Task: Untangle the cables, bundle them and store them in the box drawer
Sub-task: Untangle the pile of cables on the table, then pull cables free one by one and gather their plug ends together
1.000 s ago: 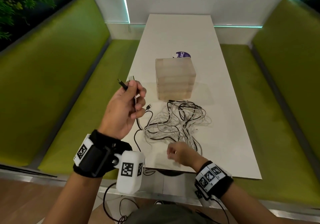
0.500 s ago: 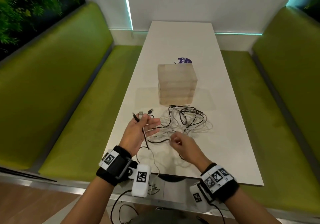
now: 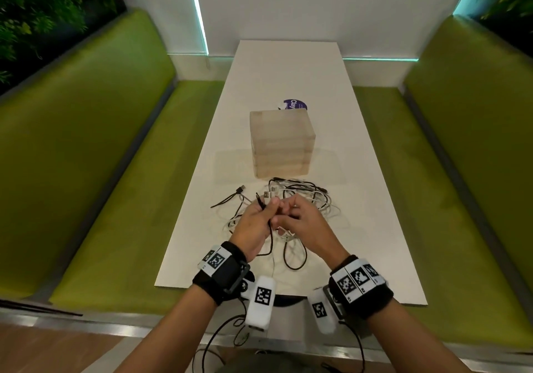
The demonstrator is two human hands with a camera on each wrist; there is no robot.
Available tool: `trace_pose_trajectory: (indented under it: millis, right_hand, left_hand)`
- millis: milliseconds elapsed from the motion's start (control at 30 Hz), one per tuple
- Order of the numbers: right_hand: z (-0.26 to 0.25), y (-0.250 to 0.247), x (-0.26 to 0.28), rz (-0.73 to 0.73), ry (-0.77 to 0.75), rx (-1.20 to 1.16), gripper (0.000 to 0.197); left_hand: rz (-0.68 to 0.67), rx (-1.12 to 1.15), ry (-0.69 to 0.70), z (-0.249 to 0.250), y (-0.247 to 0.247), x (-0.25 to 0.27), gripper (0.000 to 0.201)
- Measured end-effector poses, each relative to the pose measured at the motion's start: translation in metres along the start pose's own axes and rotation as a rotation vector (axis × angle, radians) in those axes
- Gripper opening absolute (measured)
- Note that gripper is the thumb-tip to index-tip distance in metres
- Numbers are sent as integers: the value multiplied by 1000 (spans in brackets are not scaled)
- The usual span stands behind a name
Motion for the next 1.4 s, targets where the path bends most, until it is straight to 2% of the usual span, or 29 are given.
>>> trace_pose_trajectory:
  millis: [67, 167, 300, 400, 500, 600, 700, 800, 867, 933, 1000, 1067, 1167, 1266, 1333, 1400]
  right_hand:
    - [3, 8, 0, -109, 6, 57, 21]
    - [16, 13, -1, -249, 26, 281, 12]
    - [19, 8, -11, -251, -49, 509, 24]
    - [29, 6, -21, -297, -81, 661, 28]
    - [54, -14, -24, -288, -8, 670, 32]
    - [57, -35, -22, -199, 5, 642, 34]
    - [47, -43, -23, -134, 22, 514, 39]
    - [37, -38, -26, -134, -6, 505, 39]
    - [28, -32, -26, -142, -50, 521, 37]
    - [22, -23, -25, -170, -85, 561, 36]
    - [25, -19, -25, -191, -46, 568, 36]
    - [29, -21, -25, -200, -5, 571, 43]
    - [30, -14, -20, -273, 11, 668, 28]
    - [26, -14, -22, -227, 9, 655, 43]
    - [28, -16, -27, -212, -31, 644, 35]
    - [32, -22, -29, -176, -36, 735, 28]
  left_hand:
    - [48, 3, 21, 5, -5, -1, 28]
    - [118, 31, 96, 23, -16, -2, 29]
    - [94, 22, 174, 46, -8, 4, 30]
    - [105, 79, 286, 80, -2, 14, 27]
    - [129, 187, 413, 136, -8, 25, 24]
    - [155, 197, 493, 174, -24, 31, 26]
    - [231, 60, 411, 156, -41, 17, 29]
    - [271, -307, 199, 97, -42, -1, 30]
    - [219, -473, 92, 55, -27, -8, 31]
    - [154, -515, 51, 25, -7, -11, 33]
    - [88, -495, 6, 8, 10, -12, 34]
    - [36, -444, 11, 3, 18, -15, 31]
    - [44, -415, 64, 9, 19, -15, 32]
    - [104, -396, 86, 18, 16, -13, 33]
    - [127, -371, 128, 29, 12, -13, 28]
    - [132, -397, 175, 45, 13, -10, 25]
Point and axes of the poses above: each hand's wrist, its own x-axis away from the middle knuckle, its own y-axis out of the palm, z = x × y, the point moved 9 cm from there along -x, towards the middle knuckle
